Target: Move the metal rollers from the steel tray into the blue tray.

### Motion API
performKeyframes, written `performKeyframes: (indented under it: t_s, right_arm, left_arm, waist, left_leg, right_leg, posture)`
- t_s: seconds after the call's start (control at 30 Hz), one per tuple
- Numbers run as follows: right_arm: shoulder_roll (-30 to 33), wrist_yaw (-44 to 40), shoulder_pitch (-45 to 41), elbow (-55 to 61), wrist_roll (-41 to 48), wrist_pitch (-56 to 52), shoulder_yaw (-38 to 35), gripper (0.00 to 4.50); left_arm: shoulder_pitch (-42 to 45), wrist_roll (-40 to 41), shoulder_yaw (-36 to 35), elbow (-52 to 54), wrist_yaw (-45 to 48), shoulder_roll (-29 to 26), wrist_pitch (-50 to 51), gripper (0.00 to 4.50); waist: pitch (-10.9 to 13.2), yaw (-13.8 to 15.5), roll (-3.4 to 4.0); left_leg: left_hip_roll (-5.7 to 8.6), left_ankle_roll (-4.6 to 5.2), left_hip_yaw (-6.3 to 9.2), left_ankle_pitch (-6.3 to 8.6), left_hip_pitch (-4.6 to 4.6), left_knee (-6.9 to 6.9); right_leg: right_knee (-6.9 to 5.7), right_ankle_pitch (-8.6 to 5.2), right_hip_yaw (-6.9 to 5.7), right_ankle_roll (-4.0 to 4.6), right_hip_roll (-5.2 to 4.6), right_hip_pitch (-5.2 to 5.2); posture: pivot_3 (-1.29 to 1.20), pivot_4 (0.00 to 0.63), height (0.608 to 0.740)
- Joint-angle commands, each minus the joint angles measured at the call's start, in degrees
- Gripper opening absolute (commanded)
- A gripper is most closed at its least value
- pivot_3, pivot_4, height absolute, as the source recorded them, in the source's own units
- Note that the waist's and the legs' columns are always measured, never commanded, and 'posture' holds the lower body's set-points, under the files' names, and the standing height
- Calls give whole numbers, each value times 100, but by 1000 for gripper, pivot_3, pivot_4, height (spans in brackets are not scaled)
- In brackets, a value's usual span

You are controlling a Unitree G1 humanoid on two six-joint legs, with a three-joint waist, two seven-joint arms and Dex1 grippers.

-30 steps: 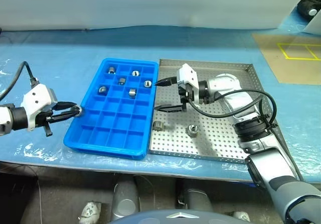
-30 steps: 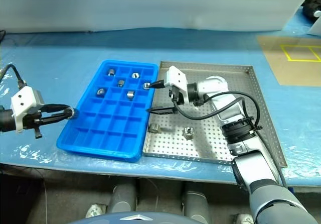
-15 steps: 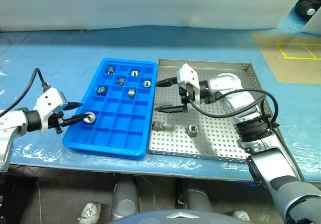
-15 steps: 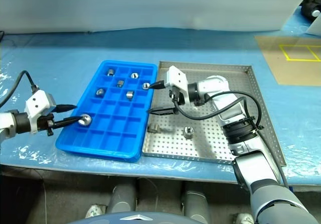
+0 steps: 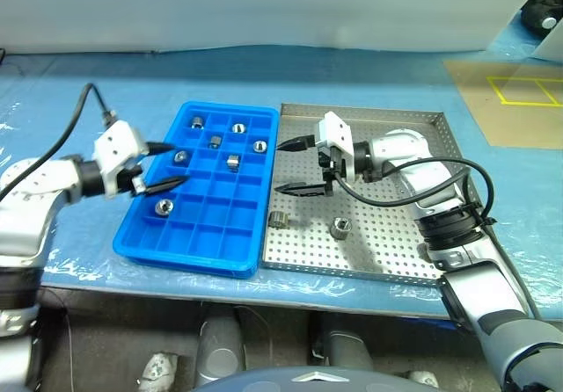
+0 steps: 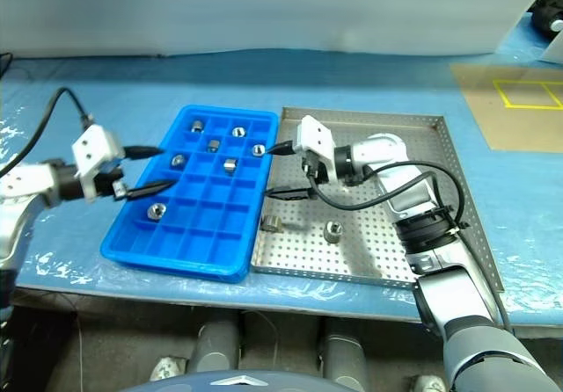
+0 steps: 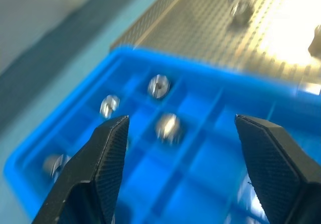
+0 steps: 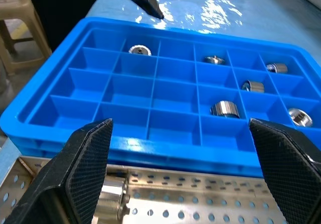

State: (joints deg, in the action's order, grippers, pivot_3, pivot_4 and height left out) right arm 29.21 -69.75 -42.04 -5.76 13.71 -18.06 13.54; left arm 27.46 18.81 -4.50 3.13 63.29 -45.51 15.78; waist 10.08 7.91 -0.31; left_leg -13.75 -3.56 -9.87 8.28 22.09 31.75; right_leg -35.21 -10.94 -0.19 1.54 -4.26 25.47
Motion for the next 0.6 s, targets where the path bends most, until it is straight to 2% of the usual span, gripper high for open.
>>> performKeyframes:
  t_s: [0.03,0.23,0.4,0.6]
  right_arm:
    - [281,168,125,351,93,-113,-385,4500]
    - [920,662,816,975,151,-528,-1019,4500]
    - [1332,1098,1698,1896,283,-1019,-1597,4500]
    - [1477,1677,2667,3075,552,-1691,-2188,4500]
  left_arm:
    - [627,-1,500,-78,183,331,-39,3536]
    - [1627,-307,1487,-1161,800,1316,-651,3536]
    - [2252,-755,2127,-2582,1334,2150,-1506,3536]
    - [2831,-1221,2413,-4265,1565,3109,-2476,3536]
  waist:
    - [0,-38,0]
    - [0,-143,0]
    - [-1,-341,1]
    - [-1,-597,1]
  left_leg:
    - [1,-1,0,0,-1,3]
    - [4,-13,-2,-8,-1,36]
    - [5,-11,-3,-7,-2,40]
    - [11,22,-4,12,-2,48]
  right_leg:
    - [-3,0,2,0,-1,-1]
    - [-23,0,21,-1,3,-1]
    - [-21,1,27,-3,6,-3]
    - [1,6,33,-14,5,-15]
  posture:
    - [39,150,740]
    - [-132,150,740]
    - [-267,150,740]
    - [-412,150,740]
